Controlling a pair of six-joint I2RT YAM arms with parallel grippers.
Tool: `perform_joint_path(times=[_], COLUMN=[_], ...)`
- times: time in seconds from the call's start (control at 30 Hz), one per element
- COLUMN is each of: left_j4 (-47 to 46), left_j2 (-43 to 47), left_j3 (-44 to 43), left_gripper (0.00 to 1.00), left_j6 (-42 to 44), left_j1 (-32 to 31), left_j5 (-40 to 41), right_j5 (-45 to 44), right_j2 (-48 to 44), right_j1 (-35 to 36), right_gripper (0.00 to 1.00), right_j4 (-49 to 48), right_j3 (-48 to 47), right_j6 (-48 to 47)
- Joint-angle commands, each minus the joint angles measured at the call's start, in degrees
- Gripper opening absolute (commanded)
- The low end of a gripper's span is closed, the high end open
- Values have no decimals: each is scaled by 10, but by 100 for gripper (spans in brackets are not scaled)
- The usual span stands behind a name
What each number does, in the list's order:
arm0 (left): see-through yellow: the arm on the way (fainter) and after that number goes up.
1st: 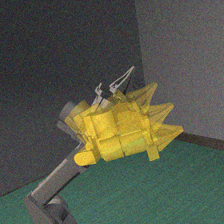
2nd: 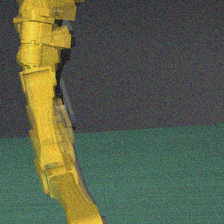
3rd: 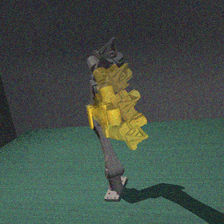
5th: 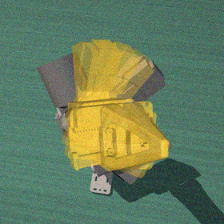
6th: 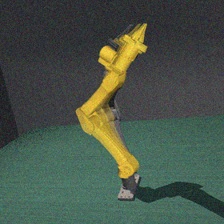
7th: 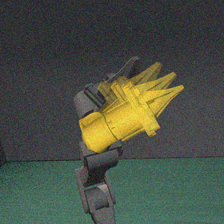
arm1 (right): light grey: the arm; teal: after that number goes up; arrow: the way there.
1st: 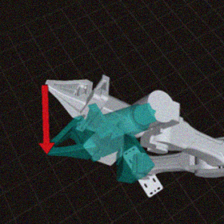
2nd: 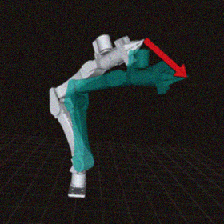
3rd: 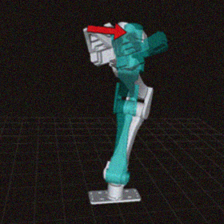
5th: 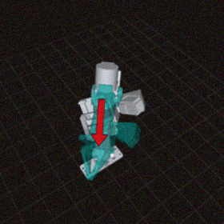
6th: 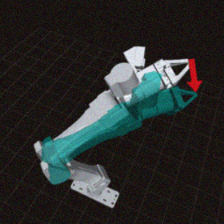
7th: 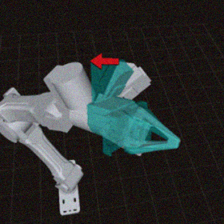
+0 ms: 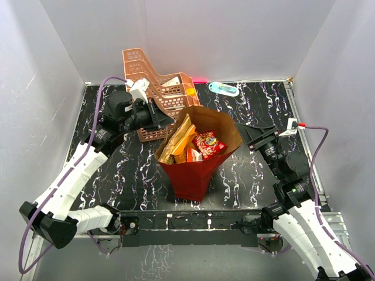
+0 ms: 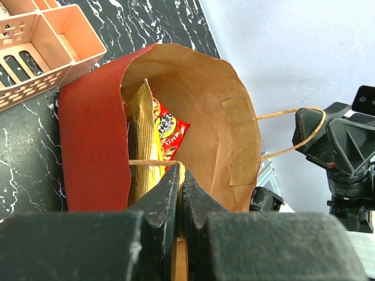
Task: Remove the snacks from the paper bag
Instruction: Adjust the paper bag at the center of the board.
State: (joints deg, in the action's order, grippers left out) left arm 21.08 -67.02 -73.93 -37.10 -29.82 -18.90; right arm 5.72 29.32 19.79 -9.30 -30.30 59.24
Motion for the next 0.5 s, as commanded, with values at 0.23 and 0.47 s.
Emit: perform_joint_path(times=[0.23, 0.47], left_j4=[-54, -128], left_j2=[32, 22], left_j3=[-18, -10], left_gripper=[0, 0], left_j6=[-33, -106], left_j1=[-1, -1], left_j5=[-35, -62], right_j5=[-62, -218], right_j2=[3, 77], right_j1=[1, 2], right_gripper=[8, 7], right_j4=[-104, 126], right_j3=[-6, -195], right_j6=[-14, -112])
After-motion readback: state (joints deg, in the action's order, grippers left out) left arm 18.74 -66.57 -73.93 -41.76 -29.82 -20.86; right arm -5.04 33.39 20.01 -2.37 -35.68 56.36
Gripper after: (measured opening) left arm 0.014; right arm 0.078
